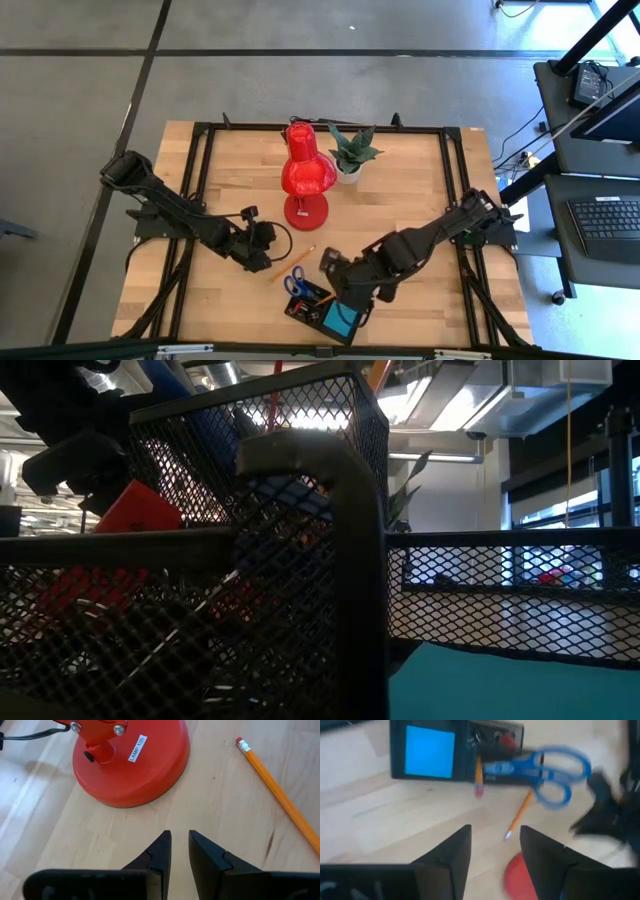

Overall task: Pick and place office supplies into organizer
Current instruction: Put the orange pencil into the black desk organizer

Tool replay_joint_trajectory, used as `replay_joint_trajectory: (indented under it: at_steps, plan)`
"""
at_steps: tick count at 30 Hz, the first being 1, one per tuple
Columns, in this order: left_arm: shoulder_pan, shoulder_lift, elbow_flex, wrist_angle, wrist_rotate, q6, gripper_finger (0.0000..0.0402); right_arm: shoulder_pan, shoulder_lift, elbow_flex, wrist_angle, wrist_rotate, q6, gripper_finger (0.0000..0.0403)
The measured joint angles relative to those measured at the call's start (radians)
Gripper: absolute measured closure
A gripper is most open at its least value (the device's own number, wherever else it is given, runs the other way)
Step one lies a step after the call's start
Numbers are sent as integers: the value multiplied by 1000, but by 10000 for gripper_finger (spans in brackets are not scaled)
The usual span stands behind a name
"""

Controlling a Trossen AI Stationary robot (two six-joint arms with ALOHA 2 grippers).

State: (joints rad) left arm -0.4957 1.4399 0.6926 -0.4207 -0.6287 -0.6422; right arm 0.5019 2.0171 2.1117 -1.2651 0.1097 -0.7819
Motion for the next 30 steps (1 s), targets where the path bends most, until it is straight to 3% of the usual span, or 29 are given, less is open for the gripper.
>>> replay_joint_trajectory:
  at_steps: [3,7,10,13,19,24,26,30]
  plan:
    - [0,0,0,-9,0,0,341,-10,-2,56,-115,-30,141,231]
    - [0,0,0,-7,30,-33,341,-38,-30,82,-198,-157,325,231]
    - [0,0,0,7,113,-78,341,-66,-90,40,-193,-246,383,231]
    - [0,0,0,6,165,-98,341,-96,-162,-44,-132,-266,390,231]
    - [0,0,0,5,177,-97,341,-184,-430,-375,162,-229,469,231]
    - [0,0,0,5,195,-97,341,-214,-687,-738,465,3,643,231]
    - [0,0,15,-6,261,-97,341,-213,-768,-874,591,68,675,231]
    - [-1,-5,75,0,450,-76,341,-213,-881,-1084,843,80,675,231]
